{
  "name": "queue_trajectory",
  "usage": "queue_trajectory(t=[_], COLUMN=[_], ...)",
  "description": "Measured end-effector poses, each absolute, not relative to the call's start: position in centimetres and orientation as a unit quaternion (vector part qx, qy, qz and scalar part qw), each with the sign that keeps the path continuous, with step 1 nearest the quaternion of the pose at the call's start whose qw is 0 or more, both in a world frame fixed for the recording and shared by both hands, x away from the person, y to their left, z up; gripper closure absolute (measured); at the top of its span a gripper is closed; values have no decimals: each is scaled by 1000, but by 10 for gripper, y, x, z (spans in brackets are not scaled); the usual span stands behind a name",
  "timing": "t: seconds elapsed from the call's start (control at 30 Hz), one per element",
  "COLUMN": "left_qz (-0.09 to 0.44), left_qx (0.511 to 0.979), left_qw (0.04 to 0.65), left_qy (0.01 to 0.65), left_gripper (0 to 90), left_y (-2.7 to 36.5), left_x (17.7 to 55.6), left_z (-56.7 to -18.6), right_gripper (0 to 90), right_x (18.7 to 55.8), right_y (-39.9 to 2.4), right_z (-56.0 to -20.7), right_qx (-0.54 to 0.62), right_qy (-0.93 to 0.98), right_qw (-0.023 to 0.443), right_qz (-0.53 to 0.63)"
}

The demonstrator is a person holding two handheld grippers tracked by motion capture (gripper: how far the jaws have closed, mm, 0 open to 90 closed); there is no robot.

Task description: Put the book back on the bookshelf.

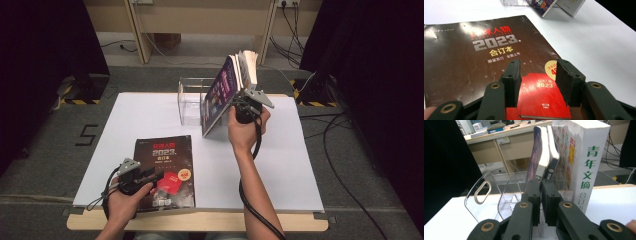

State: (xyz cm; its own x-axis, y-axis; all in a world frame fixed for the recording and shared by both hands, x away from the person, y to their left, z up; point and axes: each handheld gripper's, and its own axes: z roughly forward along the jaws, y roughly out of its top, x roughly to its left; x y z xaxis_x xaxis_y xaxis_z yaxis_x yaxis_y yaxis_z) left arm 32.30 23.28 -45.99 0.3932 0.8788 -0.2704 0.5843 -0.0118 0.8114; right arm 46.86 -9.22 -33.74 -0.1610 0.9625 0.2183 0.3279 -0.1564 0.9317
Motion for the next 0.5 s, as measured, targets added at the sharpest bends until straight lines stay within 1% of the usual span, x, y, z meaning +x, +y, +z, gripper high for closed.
queue_trajectory(t=[0.5], left_qz=[157], left_qx=[695], left_qw=[465], left_qy=[526], left_gripper=[548], left_y=[231], left_x=[323], left_z=[-461], right_gripper=[865], right_x=[479], right_y=[-93], right_z=[-331], right_qx=[586], right_qy=[564], right_qw=[309], right_qz=[493])
